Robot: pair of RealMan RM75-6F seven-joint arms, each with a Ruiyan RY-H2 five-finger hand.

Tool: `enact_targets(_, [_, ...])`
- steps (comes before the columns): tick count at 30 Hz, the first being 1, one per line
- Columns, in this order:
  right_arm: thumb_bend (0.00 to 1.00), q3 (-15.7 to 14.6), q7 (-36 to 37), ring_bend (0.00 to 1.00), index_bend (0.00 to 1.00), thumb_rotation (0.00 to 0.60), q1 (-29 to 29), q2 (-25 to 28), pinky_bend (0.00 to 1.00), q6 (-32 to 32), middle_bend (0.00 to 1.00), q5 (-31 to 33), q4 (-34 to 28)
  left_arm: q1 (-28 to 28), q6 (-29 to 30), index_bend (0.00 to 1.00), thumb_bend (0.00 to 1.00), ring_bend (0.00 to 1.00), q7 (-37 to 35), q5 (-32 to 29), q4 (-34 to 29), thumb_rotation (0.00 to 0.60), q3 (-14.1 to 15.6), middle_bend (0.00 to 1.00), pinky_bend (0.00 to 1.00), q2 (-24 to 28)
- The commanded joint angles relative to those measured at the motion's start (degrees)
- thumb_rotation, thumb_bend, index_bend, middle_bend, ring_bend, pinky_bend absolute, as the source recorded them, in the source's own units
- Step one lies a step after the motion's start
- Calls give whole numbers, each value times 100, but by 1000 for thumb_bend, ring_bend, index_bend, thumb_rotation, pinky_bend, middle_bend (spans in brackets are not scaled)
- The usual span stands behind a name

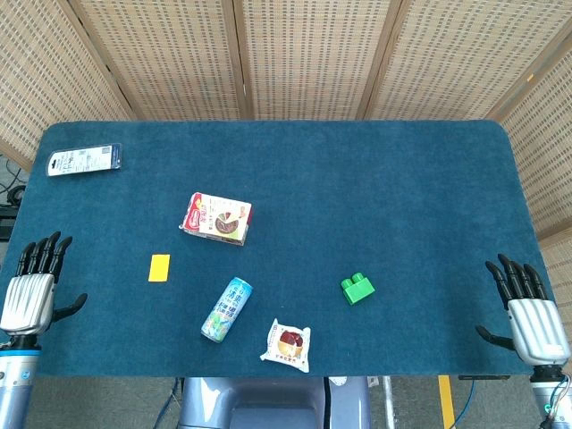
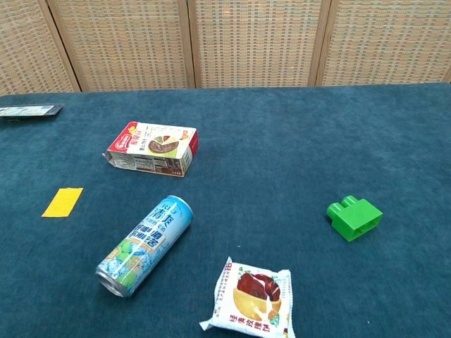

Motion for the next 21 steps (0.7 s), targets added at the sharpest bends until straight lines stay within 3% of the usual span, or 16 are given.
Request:
enact_targets(1, [104,-1,-9,0,0,600,0,-1,0,4,0,-5,-7,6,10,17,232,0,-14,3,-5,600,-3,0,0,9])
enact_targets(21, [104,20,142,0,0,600,-41,65,0,98,0,-5,-22,-10,-28,17,231,0,-27,6,15,600,4,0,0,-3])
